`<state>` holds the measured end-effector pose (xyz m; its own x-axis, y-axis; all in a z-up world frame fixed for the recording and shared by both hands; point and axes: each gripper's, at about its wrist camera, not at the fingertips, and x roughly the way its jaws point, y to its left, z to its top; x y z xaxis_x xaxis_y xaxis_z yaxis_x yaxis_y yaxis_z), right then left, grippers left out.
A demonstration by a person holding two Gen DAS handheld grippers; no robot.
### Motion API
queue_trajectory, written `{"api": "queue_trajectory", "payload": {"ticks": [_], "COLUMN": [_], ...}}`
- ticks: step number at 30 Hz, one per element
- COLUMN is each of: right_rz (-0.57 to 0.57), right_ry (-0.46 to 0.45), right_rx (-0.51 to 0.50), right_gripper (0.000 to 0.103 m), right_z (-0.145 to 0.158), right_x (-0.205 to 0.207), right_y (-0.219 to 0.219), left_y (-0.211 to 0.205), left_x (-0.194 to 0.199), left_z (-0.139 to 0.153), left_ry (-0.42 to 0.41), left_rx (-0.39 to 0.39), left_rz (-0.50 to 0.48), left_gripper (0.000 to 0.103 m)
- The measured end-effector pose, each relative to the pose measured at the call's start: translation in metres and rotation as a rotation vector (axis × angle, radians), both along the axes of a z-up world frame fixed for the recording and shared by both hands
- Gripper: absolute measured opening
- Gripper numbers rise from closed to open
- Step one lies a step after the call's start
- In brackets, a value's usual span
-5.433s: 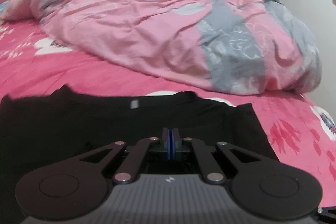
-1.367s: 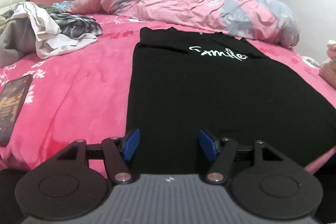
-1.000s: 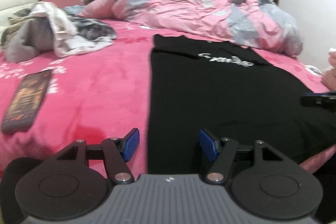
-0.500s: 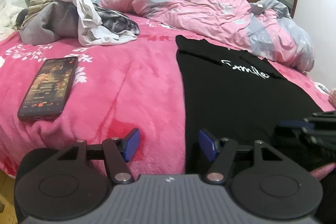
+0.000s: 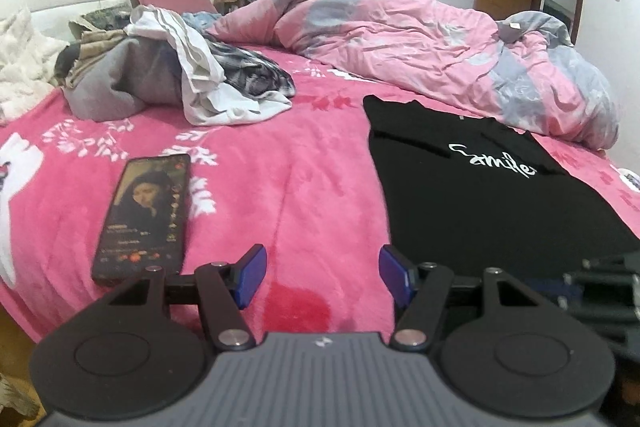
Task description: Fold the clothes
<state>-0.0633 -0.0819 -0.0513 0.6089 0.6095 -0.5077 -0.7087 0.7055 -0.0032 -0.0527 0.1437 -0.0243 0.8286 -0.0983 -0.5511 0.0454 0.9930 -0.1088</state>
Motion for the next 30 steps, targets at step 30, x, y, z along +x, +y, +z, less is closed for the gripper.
{"api": "queue_trajectory", "payload": {"ticks": [30], "right_rz": [-0.092], "right_ry": [0.124], "right_rx": [0.180], "right_gripper": [0.002], "right_z": [-0.026], "right_x": [-0.017], "right_y": [-0.055], "left_y": [-0.080], "left_x": [-0.002], "left_z": [-0.028], "left_ry": [0.044], "left_rx": [0.169], "left_rz": [-0.277], "left_gripper": [0.064]}}
